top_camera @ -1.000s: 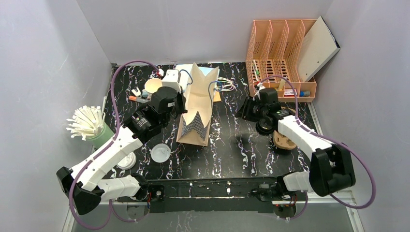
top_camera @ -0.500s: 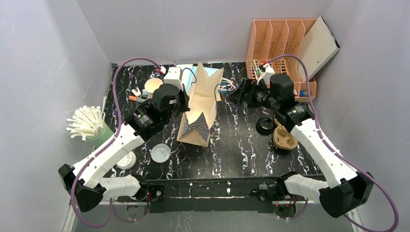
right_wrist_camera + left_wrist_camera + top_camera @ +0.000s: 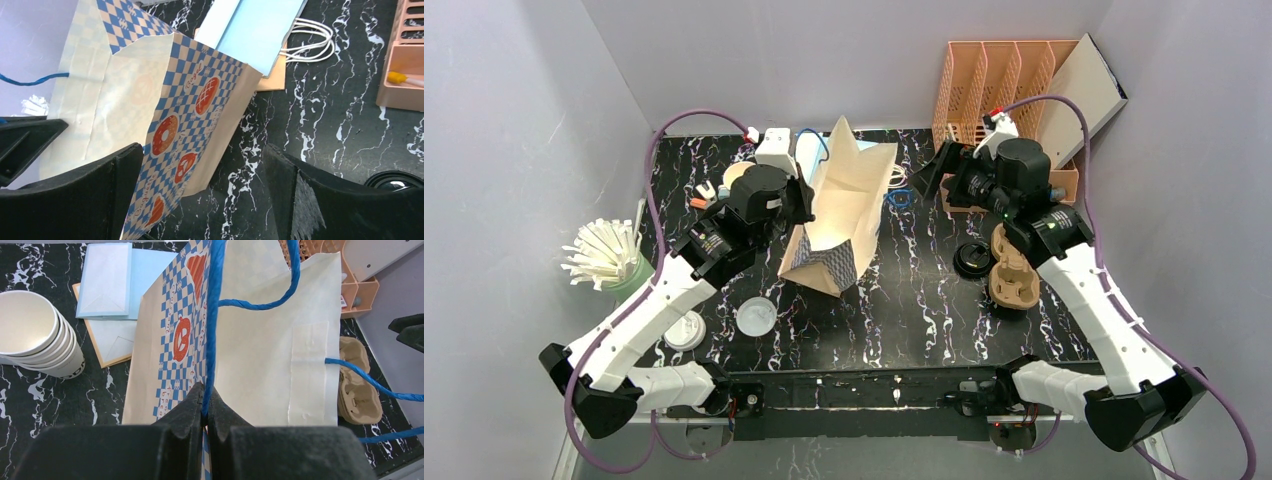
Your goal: Pack the takeout coffee
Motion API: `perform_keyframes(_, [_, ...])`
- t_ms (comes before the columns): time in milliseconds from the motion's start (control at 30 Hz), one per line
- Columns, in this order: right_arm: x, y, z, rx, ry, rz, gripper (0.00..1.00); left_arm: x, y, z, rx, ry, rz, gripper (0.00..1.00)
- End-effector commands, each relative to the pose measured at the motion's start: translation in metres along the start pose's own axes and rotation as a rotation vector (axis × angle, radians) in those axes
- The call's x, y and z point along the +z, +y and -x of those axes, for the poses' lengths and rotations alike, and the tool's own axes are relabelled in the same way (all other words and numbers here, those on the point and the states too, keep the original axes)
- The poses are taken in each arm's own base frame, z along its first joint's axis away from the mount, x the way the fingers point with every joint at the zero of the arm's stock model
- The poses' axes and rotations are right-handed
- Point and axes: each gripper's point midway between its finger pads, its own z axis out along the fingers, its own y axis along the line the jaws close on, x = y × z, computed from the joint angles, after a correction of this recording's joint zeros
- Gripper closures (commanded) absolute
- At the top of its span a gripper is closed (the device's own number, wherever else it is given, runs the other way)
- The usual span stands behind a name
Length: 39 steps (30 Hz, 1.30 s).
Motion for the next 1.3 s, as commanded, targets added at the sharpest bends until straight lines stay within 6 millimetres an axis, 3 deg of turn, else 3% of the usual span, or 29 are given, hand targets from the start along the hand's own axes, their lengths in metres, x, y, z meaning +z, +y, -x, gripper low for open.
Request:
perform_keyframes(0, [-0.018, 0.010, 0.034, -0.020, -0.105, -0.015, 0.02, -0.012, -0.001, 0.024, -0.011, -0.048, -0.008, 1.00])
perform_keyframes(200, [-0.026, -0.001, 0.051, -0.054, -0.145, -0.107, 0.02, -0.012, -0.005, 0.028, -0.012, -0.051, -0.019, 1.00])
perform_keyframes(300, [-0.028, -0.027, 0.045, -0.019, -0.140, -0.242, 0.02, -0.008, -0.008, 0.027, -0.012, -0.044, -0.026, 1.00])
perform_keyframes(567, [-0.010, -0.114, -0.041, 0.082, 0.059, -0.475, 0.09, 0.020, -0.019, 0.030, -0.036, -0.064, -0.021, 1.00])
perform_keyframes(667, [-0.011, -0.149, -0.055, 0.187, 0.076, -0.531, 0.06, 0.040, -0.019, 0.034, -0.042, -0.056, -0.004, 1.00])
perform_keyframes(800, [-0.027, -0.194, -0.059, 0.314, 0.023, -0.683, 0.02, 0.071, -0.016, 0.038, -0.085, -0.022, -0.003, 1.00])
perform_keyframes(967, [-0.074, -0.256, -0.074, 0.574, -0.055, -1.014, 0.02, 0.099, -0.005, 0.042, -0.156, -0.012, 0.023, 1.00])
perform_keyframes(1100, [-0.090, -0.277, -0.100, 0.742, -0.054, -1.159, 0.02, 0.118, 0.012, 0.037, -0.169, -0.006, 0.075, 0.98])
perform_keyframes(1267, [-0.079, -0.282, -0.111, 0.867, -0.085, -1.159, 0.02, 0.127, 0.031, 0.043, -0.178, -0.035, 0.116, 0.85])
